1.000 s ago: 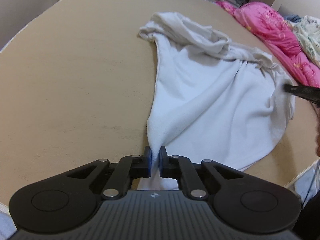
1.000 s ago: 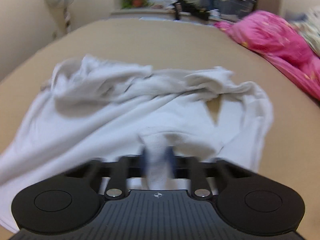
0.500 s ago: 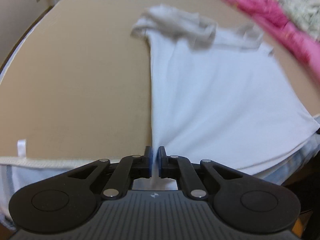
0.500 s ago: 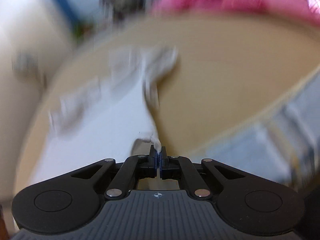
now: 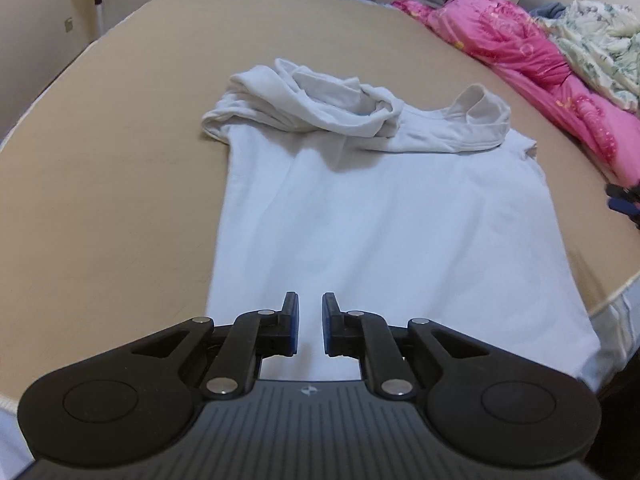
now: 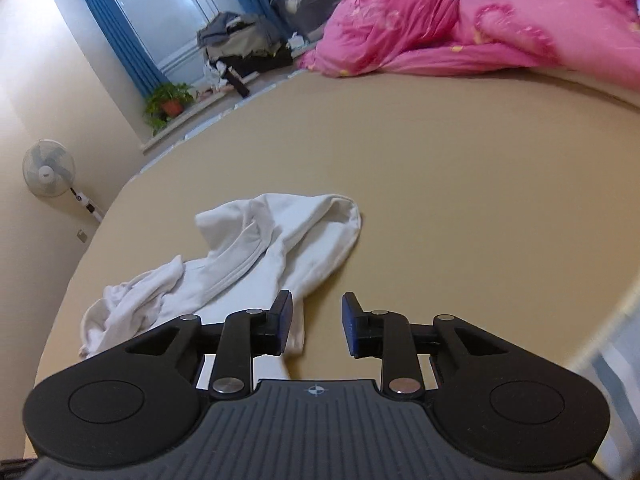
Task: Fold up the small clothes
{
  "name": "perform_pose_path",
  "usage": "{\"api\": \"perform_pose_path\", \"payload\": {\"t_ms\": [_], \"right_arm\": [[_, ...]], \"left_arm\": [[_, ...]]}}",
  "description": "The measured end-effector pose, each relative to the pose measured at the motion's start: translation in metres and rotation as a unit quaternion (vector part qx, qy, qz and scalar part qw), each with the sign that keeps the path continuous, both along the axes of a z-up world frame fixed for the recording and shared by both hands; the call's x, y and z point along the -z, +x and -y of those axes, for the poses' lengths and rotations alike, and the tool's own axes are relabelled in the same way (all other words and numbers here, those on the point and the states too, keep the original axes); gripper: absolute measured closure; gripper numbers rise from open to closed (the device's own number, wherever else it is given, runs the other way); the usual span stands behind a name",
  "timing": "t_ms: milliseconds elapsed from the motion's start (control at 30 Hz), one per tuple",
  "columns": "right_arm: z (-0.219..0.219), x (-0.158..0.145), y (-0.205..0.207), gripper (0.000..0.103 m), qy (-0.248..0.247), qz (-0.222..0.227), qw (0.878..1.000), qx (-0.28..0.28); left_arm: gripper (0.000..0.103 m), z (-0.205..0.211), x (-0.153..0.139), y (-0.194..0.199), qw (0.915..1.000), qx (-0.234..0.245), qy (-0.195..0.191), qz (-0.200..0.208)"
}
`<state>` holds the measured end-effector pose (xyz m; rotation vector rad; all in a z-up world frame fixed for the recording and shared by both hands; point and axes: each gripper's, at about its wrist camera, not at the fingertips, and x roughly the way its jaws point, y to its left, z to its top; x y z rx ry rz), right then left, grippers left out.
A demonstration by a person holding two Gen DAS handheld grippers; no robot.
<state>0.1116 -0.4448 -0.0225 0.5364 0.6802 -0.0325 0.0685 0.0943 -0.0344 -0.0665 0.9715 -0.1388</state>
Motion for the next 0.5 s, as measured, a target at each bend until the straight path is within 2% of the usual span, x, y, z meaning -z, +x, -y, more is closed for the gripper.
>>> {"api": "perform_pose_path", "payload": {"t_ms": [67, 200, 333, 367, 400, 433, 500], "right_arm": [[0.001, 0.019, 0.026, 0.073, 0.023, -0.028, 0.999, 0.006], [-0.008, 0.056, 0.07, 0.056, 0.058, -0.074, 0.996, -0.011], [-0.018, 0.076, 0.099, 0.056, 0.085, -0.087, 0.992, -0.031], [-0.022, 0.079, 0.107, 0.059, 0.086, -0.092, 0.991, -0.043], [-0.026, 0.083, 0.113, 0.082, 0.078, -0.097, 0.99, -0.059], [-0.03, 0.086, 0.121, 0.091, 0.071, -0.098, 0.99, -0.076], [-0.033, 0.07, 0.127, 0.096, 0.02, -0.074, 0.993, -0.094]], "left_arm": [[0.09, 0.006, 0.011, 0.012, 0.9998, 0.0, 0.007, -0.017], [0.09, 0.012, 0.031, 0.027, 0.9985, 0.017, 0.032, -0.042], [0.087, 0.011, 0.047, 0.037, 0.9965, 0.021, 0.051, -0.062], [0.087, 0.011, 0.049, 0.039, 0.9965, 0.02, 0.049, -0.065], [0.087, 0.01, 0.049, 0.041, 0.9966, 0.019, 0.047, -0.065], [0.087, 0.01, 0.05, 0.042, 0.9966, 0.019, 0.046, -0.066], [0.086, 0.01, 0.052, 0.044, 0.9966, 0.017, 0.046, -0.067]]}}
